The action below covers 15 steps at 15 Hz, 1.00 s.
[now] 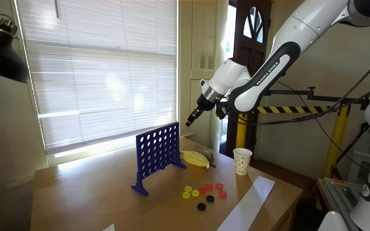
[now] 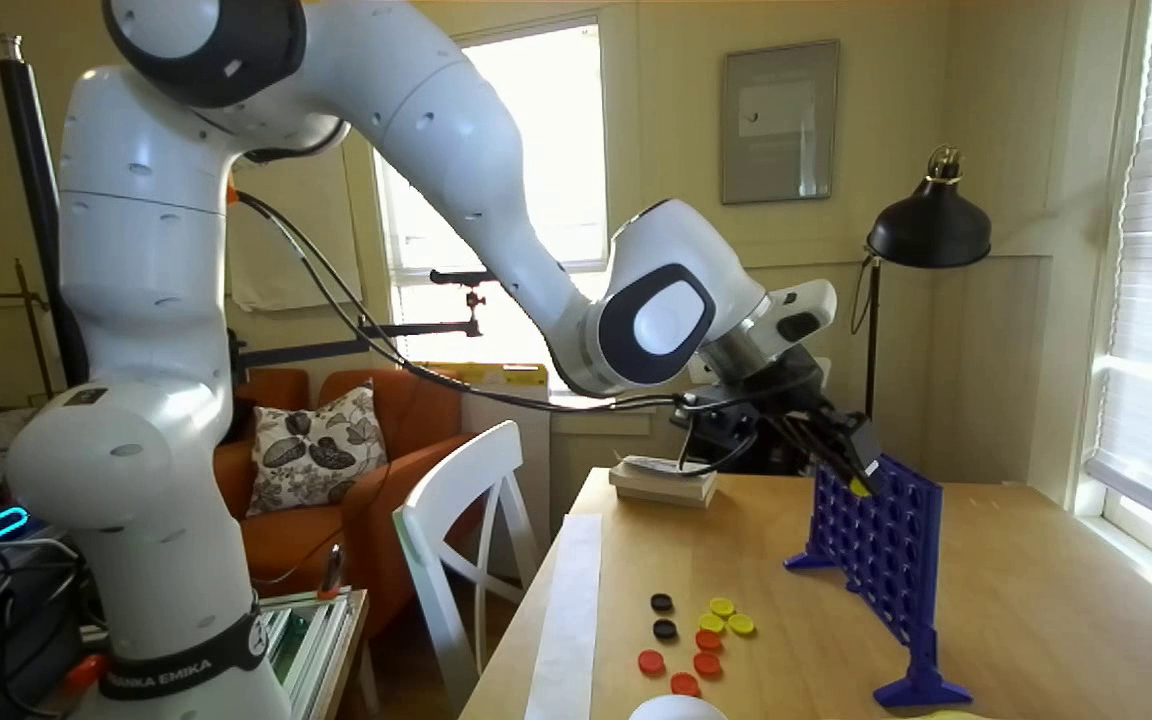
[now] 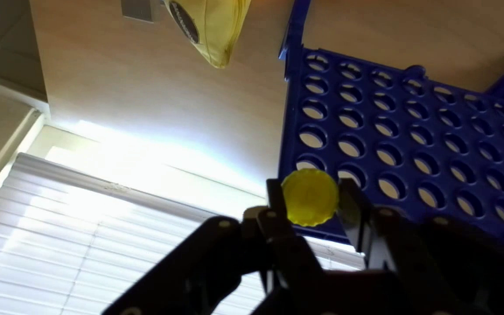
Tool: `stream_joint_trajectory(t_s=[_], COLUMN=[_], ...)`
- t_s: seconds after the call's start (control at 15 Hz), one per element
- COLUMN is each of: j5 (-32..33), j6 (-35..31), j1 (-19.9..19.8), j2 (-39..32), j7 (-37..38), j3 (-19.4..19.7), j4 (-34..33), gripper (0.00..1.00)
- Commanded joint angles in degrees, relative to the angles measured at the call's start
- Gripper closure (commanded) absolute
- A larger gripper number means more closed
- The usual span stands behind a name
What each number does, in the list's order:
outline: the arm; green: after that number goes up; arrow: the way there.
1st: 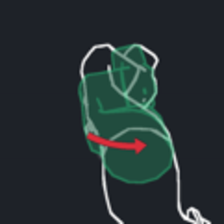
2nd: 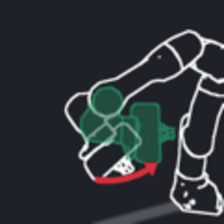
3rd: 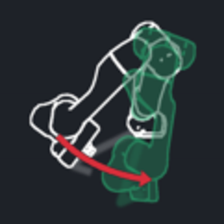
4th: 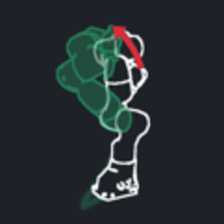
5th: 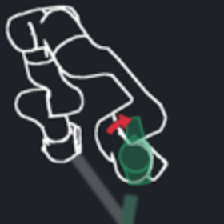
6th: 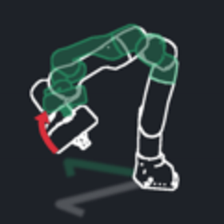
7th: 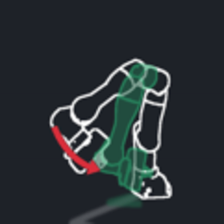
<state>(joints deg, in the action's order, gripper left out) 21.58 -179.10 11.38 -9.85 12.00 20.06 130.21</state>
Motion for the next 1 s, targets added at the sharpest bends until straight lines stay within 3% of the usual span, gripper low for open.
stream_joint_trajectory(t_s=[0.0, 0.4, 0.47, 0.93], j5=[0.2, 0.0, 0.0, 0.0], j6=[-2.5, -3.6, -3.6, -3.6], j1=[0.6, 0.1, 0.1, 0.1], j2=[0.6, 0.0, 0.0, 0.0], j7=[0.8, 0.0, 0.0, 0.0], j3=[0.4, 0.3, 0.3, 0.3], j4=[0.1, -0.5, -0.6, -0.6], gripper=[0.90, 0.90, 0.65, 0.65])
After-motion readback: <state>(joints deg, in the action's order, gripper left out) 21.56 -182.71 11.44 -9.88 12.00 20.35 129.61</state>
